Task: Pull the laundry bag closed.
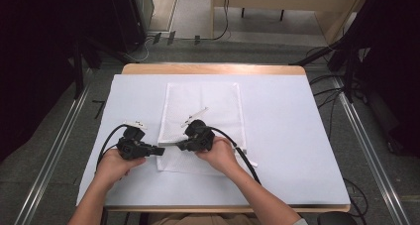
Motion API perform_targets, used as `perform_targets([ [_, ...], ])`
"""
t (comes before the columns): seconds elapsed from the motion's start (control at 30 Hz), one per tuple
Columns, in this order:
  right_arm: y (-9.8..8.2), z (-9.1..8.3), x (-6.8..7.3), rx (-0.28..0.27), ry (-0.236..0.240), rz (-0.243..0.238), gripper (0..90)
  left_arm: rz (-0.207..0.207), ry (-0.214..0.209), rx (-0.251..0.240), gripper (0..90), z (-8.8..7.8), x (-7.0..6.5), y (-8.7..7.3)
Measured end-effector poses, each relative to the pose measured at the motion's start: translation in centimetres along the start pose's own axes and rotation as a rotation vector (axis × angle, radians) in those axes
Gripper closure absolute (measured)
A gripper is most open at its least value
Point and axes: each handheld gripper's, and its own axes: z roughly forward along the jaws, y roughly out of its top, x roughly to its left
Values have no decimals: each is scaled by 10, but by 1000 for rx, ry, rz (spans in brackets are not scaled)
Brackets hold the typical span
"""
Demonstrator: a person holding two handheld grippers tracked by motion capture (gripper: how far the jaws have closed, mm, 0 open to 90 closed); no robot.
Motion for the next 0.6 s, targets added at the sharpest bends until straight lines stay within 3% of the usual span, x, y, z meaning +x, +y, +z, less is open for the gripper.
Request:
perform_targets([
  [0.6,-7,-8,-8,5,-7,7,877,-1,-8,-7,881,-1,2,-3],
])
